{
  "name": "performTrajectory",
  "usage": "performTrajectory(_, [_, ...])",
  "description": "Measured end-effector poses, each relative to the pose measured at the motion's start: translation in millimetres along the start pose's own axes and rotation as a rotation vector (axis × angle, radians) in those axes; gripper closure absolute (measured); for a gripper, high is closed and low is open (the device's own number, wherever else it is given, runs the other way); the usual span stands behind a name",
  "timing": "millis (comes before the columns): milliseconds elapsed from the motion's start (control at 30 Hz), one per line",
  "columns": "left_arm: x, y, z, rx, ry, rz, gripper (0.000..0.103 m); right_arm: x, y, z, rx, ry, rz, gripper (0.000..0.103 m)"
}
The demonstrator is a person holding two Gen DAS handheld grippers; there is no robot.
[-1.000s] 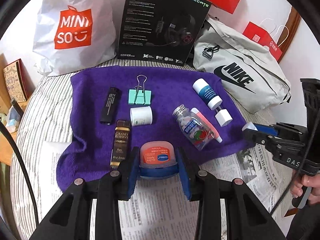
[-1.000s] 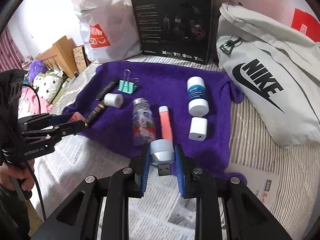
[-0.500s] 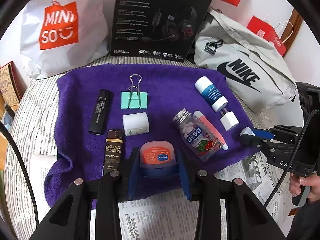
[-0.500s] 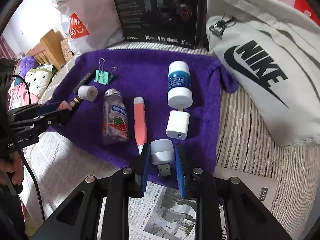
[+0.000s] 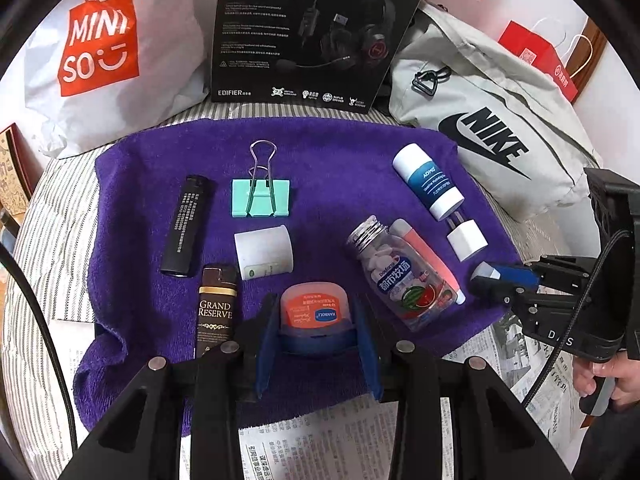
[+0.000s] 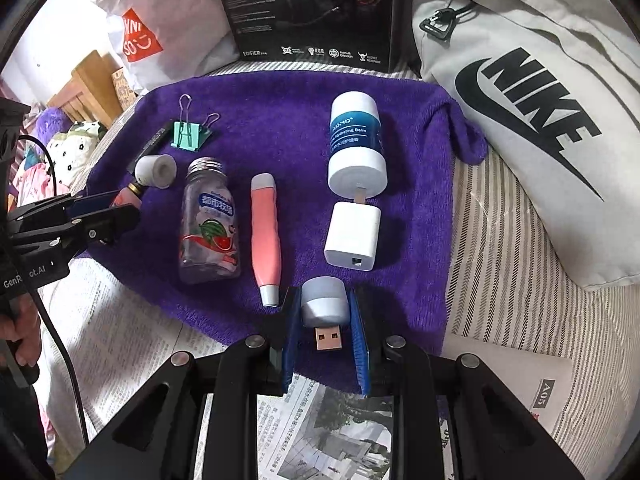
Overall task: Organize rigid objects
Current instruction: 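Carry the tin onto the towel with the left gripper while the right carries the USB light there, then open both grippers to set the tin and USB light on the towel, then withdraw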
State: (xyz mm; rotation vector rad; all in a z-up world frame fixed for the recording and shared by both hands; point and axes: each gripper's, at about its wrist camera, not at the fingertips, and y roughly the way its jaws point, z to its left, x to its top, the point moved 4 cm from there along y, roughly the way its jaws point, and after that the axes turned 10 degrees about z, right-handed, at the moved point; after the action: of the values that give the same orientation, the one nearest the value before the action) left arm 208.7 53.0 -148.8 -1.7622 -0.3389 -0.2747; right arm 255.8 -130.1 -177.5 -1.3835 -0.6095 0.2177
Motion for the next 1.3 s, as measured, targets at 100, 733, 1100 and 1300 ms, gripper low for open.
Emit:
performTrajectory(100, [2.8,2.4,-0.9,0.008,0.004,0.006,0.068,1.6,2.3,0.1,0.0,-0.006,0.004,0.079])
performTrajectory(733, [4.4,27.7,-3.0,0.086,0.032,0.046,0.068,5.3,7.9,-1.6,0.017,-0.03,-0.002,0.079])
performTrajectory(1100, [-2.0,35.0,-20.0,0.193,0.121,0.065,0.067,4.9,7.3,-1.2,0.015,-0.05,0.003,0.079])
performTrajectory(1300, [-6.0,34.6,-22.6,0.187,0.114,0.081,0.063,6.4,7.3,-2.2,0.032,-0.06,0.015,0.077])
